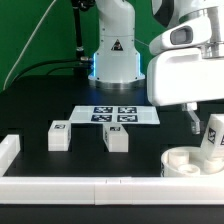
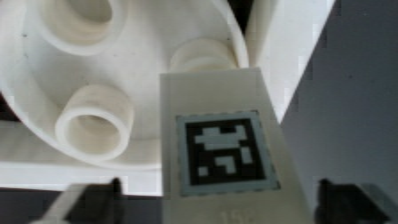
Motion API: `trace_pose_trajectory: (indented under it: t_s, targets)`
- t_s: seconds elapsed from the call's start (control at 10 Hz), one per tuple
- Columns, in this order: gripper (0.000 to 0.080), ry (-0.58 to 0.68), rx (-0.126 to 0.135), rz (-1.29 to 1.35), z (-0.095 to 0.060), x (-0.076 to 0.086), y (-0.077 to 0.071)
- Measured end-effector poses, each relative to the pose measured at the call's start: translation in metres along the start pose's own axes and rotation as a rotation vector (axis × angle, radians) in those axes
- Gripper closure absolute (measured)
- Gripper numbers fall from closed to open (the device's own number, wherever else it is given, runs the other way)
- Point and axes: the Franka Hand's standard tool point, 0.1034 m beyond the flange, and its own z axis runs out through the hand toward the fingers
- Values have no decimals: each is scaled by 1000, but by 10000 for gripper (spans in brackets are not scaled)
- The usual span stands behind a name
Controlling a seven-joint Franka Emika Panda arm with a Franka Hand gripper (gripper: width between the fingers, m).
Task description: Assemble stool
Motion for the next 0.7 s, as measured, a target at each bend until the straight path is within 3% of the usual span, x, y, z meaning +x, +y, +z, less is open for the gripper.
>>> trace_pose_trajectory:
  t_s: [0.1, 0.7]
  targets:
    - [193, 0, 0, 0, 0, 0, 0]
    - [150, 0, 0, -1, 0, 0, 0]
